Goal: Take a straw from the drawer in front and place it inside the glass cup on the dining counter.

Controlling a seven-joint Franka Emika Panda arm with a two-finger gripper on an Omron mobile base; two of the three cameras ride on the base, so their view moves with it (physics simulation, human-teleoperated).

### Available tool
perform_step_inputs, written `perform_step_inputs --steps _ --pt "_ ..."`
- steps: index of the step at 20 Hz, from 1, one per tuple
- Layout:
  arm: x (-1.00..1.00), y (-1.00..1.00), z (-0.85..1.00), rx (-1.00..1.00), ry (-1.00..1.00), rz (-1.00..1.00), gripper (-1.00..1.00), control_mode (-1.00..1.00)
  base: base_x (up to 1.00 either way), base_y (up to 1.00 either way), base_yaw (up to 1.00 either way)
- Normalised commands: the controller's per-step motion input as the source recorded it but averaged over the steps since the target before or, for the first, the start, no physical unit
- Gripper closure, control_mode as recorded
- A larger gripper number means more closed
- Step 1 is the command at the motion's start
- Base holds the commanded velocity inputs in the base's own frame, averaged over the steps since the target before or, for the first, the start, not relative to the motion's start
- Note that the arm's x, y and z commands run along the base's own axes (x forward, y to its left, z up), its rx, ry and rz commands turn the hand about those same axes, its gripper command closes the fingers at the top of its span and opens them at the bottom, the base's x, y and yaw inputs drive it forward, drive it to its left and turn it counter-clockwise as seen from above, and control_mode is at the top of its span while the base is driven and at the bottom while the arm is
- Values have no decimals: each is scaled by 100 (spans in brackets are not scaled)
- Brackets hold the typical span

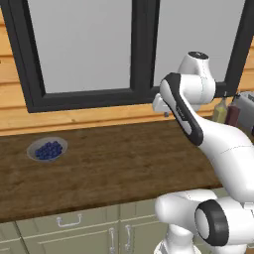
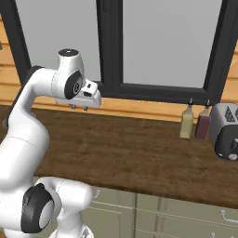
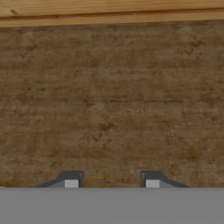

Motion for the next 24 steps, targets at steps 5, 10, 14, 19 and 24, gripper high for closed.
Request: perform_step_inputs --steps 5,10,14,19,24 --pt "0 0 0 0 0 0 -100 100 -38 9 0" --pt "0 0 0 0 0 0 -100 100 -65 77 -13" --pt "0 0 0 0 0 0 -100 100 -37 97 -33" --pt "0 0 0 0 0 0 -100 100 -4 83 -51" --pt "0 0 0 0 0 0 -100 100 0 53 -51"
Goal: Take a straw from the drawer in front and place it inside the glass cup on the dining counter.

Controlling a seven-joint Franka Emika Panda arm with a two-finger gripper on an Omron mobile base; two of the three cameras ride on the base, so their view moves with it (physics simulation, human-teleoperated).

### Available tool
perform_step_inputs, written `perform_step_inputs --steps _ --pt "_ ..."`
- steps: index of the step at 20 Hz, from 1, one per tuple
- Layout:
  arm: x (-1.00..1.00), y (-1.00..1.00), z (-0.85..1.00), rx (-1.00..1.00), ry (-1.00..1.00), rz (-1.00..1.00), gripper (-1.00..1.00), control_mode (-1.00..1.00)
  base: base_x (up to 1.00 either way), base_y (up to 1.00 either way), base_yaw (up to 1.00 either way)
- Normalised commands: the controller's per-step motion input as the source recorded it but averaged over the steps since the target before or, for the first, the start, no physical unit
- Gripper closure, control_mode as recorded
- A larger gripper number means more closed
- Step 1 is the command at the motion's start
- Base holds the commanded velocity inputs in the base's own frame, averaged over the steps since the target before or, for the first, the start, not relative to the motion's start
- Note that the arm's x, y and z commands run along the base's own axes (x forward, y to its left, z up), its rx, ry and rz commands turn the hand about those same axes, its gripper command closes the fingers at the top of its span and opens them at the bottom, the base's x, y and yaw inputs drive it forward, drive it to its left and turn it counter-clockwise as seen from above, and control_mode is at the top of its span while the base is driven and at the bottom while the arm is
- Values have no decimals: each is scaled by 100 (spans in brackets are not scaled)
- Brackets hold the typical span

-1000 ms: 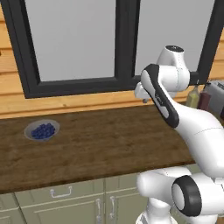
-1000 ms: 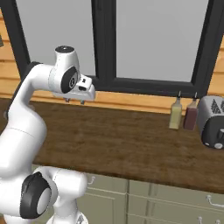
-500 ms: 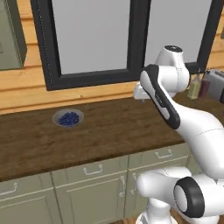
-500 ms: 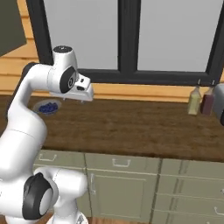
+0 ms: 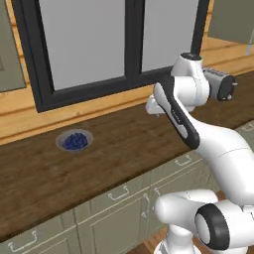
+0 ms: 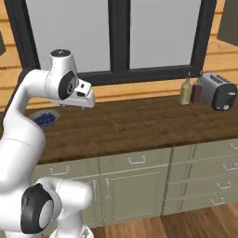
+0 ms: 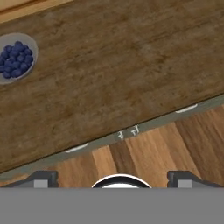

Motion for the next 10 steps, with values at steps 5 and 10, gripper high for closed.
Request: perform_step_inputs --steps 5,10 --pt "0 0 0 0 0 0 -100 100 8 55 -46" --pt "0 0 0 0 0 0 -100 100 18 64 -44"
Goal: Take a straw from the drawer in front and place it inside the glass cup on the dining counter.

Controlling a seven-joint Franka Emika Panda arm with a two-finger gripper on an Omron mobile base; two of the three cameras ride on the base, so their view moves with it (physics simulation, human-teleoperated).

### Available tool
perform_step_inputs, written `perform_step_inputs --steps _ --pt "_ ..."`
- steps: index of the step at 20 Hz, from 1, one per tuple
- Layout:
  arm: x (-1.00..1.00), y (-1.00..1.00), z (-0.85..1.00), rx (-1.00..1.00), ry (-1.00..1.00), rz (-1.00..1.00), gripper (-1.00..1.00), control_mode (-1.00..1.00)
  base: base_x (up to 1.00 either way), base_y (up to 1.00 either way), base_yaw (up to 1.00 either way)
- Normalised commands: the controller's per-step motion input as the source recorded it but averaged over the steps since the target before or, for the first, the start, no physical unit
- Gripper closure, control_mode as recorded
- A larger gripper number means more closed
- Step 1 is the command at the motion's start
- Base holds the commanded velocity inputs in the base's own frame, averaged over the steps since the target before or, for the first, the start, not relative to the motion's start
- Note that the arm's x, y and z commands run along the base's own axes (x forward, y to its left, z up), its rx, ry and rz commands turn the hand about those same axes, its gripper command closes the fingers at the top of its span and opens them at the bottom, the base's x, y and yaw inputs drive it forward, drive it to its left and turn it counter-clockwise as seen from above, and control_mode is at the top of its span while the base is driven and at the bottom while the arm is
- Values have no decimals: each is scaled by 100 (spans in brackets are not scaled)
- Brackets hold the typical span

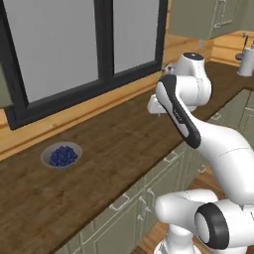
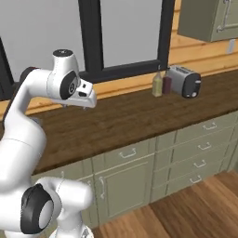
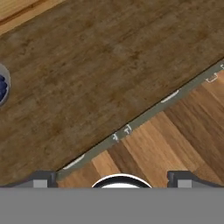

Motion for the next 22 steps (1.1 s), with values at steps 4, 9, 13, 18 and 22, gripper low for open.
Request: perform_step_inputs --steps 4,9,13,18,22 --pt "0 0 0 0 0 0 -100 100 23 67 -42" --pt "0 0 0 0 0 0 -100 100 6 57 -34" --pt "0 0 0 0 0 0 -100 100 0 51 -31" --pt "0 0 0 0 0 0 -100 100 17 43 -26" --pt "26 5 -37 -1 1 -13 -100 -100 9 10 -6"
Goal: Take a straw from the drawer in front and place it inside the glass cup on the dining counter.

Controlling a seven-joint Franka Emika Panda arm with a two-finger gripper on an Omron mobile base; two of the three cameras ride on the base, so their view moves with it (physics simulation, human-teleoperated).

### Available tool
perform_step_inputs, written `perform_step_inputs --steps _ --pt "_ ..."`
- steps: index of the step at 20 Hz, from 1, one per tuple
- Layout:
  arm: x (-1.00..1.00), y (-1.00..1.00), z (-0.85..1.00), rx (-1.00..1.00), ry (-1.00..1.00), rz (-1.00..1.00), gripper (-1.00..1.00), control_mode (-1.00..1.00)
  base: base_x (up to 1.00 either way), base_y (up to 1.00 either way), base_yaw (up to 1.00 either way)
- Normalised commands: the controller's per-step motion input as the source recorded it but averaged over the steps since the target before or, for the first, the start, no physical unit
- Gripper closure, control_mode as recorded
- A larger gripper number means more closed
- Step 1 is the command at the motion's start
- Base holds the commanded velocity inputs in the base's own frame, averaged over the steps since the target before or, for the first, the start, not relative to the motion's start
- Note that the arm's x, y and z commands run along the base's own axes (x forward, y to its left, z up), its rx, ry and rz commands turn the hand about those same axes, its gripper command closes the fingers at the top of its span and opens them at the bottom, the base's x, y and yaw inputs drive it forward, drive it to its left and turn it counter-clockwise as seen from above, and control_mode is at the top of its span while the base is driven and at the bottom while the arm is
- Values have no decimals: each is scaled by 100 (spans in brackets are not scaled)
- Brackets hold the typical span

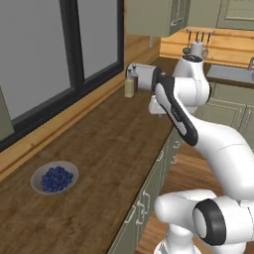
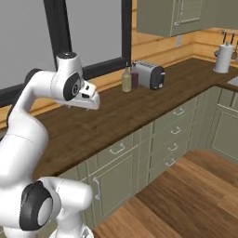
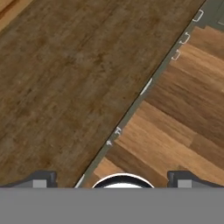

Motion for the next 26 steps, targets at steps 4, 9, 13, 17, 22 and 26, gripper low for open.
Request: perform_step_inputs --steps 4,9,13,17,22,26 --pt "15 -62 -92 18 -16 -4 -100 -100 0 0 0" --pt "5 -100 -100 48 -11 2 -100 -100 0 0 0" --pt "8 -89 -95 55 -4 2 -100 -100 0 0 0" --pt "31 -49 -77 47 5 1 -100 -100 0 0 0" --pt "22 -31 -67 39 2 1 -100 -100 0 0 0" --pt "25 -14 -63 27 4 1 -100 -100 0 0 0"
